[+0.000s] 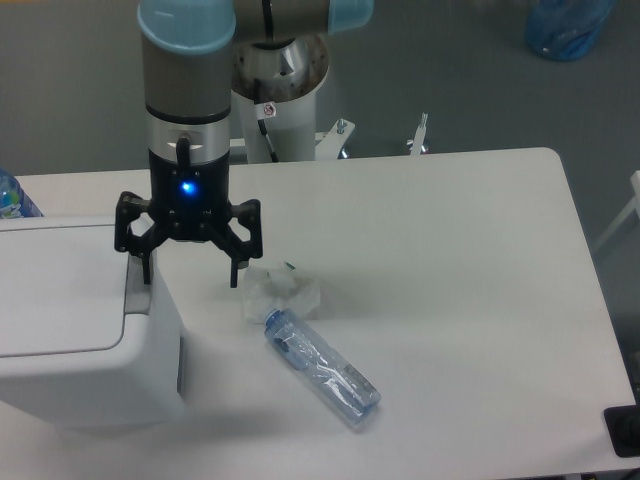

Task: Open the trash can
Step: 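Press the gripper fingers down on the trash can lid edge, then lift the gripper up and away from the opened trash can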

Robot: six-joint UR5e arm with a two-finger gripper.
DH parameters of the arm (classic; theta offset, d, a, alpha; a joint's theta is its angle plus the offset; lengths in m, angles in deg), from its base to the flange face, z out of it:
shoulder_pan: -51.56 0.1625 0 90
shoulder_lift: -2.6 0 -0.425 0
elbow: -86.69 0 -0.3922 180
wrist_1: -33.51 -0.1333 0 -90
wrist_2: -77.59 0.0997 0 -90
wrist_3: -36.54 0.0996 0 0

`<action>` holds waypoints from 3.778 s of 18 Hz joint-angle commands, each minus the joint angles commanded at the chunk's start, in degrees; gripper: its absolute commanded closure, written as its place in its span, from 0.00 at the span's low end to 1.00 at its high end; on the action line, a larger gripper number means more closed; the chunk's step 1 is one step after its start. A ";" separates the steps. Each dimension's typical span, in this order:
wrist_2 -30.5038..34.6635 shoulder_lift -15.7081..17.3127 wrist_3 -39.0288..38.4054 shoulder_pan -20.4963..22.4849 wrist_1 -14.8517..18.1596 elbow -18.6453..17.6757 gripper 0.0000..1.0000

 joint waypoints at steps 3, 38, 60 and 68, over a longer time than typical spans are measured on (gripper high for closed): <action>0.00 -0.18 -0.09 -0.09 0.00 0.00 0.00; 0.18 -0.79 0.00 -0.44 -0.09 -0.09 0.00; 0.26 -1.14 0.00 -0.44 -0.09 0.00 0.00; 0.26 -0.97 0.88 0.34 -0.09 6.05 0.00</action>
